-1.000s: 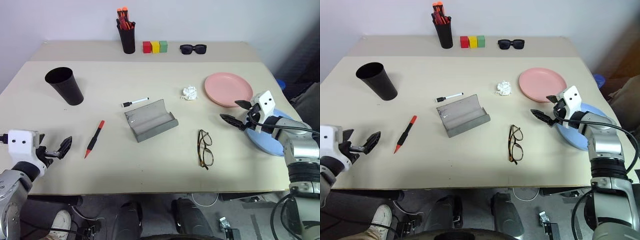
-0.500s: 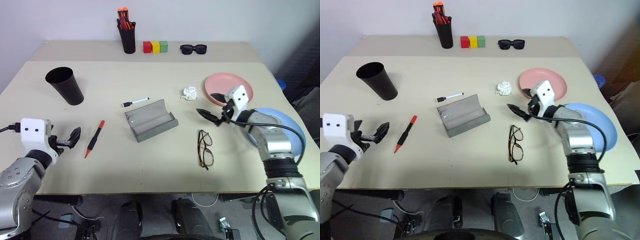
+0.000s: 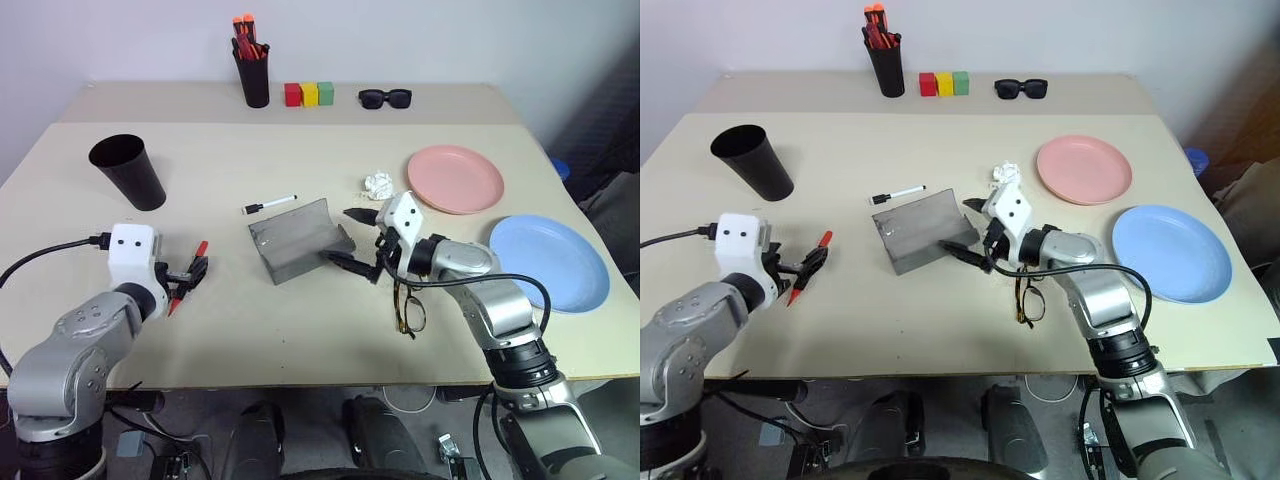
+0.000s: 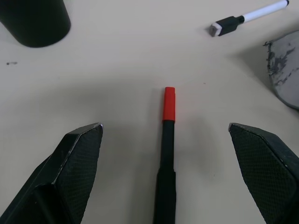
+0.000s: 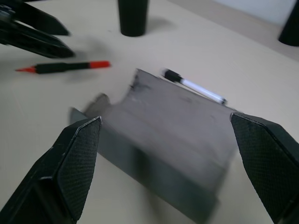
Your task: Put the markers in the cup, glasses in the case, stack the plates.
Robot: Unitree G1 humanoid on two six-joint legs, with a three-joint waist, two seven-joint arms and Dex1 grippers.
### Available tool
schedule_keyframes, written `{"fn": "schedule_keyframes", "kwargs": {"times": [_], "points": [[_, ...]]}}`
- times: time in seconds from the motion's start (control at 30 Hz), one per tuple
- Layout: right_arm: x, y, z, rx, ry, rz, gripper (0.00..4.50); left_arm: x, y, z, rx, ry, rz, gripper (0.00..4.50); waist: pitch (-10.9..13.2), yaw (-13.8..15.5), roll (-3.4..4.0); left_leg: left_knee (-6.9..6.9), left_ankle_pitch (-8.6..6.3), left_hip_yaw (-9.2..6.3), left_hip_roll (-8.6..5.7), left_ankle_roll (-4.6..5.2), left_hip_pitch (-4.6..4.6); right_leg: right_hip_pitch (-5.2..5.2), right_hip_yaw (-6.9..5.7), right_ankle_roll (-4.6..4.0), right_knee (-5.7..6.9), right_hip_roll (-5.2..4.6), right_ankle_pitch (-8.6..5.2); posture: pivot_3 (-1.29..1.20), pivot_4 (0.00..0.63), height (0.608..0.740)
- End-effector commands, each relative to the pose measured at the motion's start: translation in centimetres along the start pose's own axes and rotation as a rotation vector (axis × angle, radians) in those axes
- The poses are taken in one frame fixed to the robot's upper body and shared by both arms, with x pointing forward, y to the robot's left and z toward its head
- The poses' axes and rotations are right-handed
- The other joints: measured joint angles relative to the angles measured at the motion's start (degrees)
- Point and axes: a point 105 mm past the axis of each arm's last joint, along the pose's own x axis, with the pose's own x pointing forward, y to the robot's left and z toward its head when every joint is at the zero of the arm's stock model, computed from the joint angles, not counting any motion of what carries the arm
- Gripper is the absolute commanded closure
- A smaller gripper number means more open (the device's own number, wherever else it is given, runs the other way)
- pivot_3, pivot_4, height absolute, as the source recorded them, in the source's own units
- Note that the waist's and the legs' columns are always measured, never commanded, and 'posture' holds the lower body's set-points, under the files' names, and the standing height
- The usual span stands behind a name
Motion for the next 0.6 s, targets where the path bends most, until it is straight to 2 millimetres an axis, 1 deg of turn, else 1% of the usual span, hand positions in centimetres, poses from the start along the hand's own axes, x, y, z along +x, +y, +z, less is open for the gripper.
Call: {"fn": "schedule_keyframes", "kwargs": {"times": [0.03, 0.1, 0.17, 0.2, 0.27, 0.33, 0.4, 0.43, 0.6], "points": [[0.2, 0.7, 2.2, -0.024, -0.061, 0.018, 0.0, 0.3, 0.0, -0.4, -0.004, 0.082, 0.021, 0.07, 0.0, 0.0, -0.01, 0.0, 0.0, 0.0, 0.0, 0.0, 0.0, 0.0, 0.0, 0.0, 0.0, 0.0, 0.0, 0.0, 0.15, 0.722], [0.2, 1.1, 2.5, -0.023, -0.067, 0.026, 0.0, 0.3, 0.2, -0.8, -0.005, 0.138, 0.033, 0.07, 0.0, 0.0, -0.01, 0.0, 0.0, -0.02, 0.0, 0.0, -0.01, 0.0, 0.0, 0.0, -0.01, 0.0, 0.0, 0.0, 0.15, 0.722], [0.0, 1.4, 2.8, -0.028, -0.069, 0.047, 0.0, 0.6, 0.0, -0.9, -0.034, 0.173, 0.014, 0.07, 0.0, 0.0, -0.01, -0.01, 0.0, -0.02, -0.01, 0.0, -0.01, 0.0, -0.01, 0.01, 0.0, 0.01, 0.0, 0.0, 0.15, 0.722], [-0.2, 1.6, 2.8, -0.026, -0.061, 0.07, 0.0, 0.8, 0.0, -1.3, -0.045, 0.222, 0.011, 0.07, 0.0, 0.1, -0.01, -0.01, 0.0, -0.04, -0.01, 0.0, -0.01, 0.0, -0.01, 0.01, 0.0, 0.02, 0.0, 0.0, 0.15, 0.722], [-0.7, 2.6, 2.7, -0.026, -0.039, 0.137, 0.0, 0.7, 0.2, -2.0, -0.038, 0.304, 0.014, 0.07, 0.0, 0.1, -0.01, 0.0, 0.0, -0.05, -0.02, 0.0, -0.01, 0.01, -0.02, 0.01, 0.01, 0.02, 0.0, 0.0, 0.15, 0.722], [-1.0, 3.4, 2.6, -0.029, -0.024, 0.178, 0.0, 0.6, 0.2, -2.4, -0.035, 0.348, -0.002, 0.07, 0.0, 0.0, -0.02, 0.0, 0.0, -0.06, -0.03, 0.0, -0.01, 0.01, -0.02, 0.01, -0.01, 0.01, 0.0, 0.0, 0.15, 0.722], [-0.9, 3.4, 2.6, -0.027, -0.02, 0.178, 0.0, 0.6, 0.3, -2.5, -0.028, 0.365, -0.01, 0.57, 0.0, -0.2, -0.02, -0.04, 0.0, -0.06, -0.02, 0.0, 0.02, 0.01, -0.02, 0.01, 0.01, 0.02, 0.0, 0.0, 0.15, 0.722], [-0.8, 3.3, 2.5, -0.027, -0.02, 0.176, 0.0, 0.6, 0.5, -2.5, -0.024, 0.372, 0.0, 0.9, 0.0, -0.2, -0.01, -0.05, 0.0, -0.06, -0.01, 0.0, 0.05, 0.01, -0.02, 0.01, 0.02, 0.03, 0.0, 0.0, 0.15, 0.722], [-0.4, 3.4, 2.6, -0.031, -0.027, 0.172, 0.0, 0.6, 1.4, -2.4, -0.02, 0.378, 0.033, 3.42, 0.0, 0.0, -0.03, -0.05, 0.0, -0.05, -0.02, 0.0, 0.07, 0.03, -0.01, 0.0, 0.03, 0.01, 0.0, 0.0, 0.15, 0.722]]}}
